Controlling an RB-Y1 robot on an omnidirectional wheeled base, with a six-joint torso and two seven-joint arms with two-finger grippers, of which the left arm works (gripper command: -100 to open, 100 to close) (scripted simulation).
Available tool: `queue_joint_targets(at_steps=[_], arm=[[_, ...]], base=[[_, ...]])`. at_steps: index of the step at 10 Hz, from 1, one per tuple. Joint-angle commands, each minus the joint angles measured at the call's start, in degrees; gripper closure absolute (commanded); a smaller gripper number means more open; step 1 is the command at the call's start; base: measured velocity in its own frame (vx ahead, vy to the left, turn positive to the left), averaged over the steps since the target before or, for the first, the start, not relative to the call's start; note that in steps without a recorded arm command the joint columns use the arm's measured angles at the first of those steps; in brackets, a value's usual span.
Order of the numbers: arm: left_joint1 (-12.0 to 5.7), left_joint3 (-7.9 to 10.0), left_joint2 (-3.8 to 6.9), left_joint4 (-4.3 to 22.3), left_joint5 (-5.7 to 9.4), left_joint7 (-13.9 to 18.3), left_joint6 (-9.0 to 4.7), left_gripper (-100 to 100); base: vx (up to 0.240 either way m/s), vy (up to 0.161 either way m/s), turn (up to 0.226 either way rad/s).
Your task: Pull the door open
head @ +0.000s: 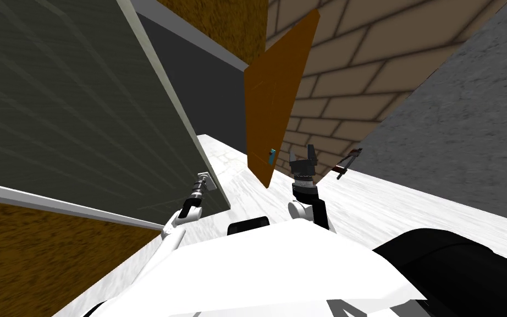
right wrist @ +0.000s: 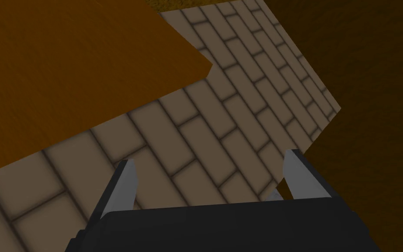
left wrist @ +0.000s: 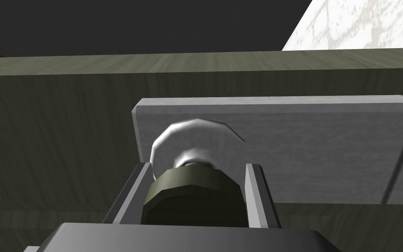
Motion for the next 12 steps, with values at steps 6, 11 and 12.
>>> queue_joint_targets(at_steps=[6, 11, 12], arm=[[2.04, -3.33, 2.67, -1.6, -0.01, 3.0, -1.33, 100], [3.73, -6.09, 5.32, -3.2, 0.02, 5.6, -2.73, 100], [4.02, -6.57, 5.78, -3.5, 0.02, 6.0, -2.98, 100]], base=[[-0.183, 0.075, -0.102], [-0.206, 0.085, -0.106], [-0.187, 0.047, -0.076]])
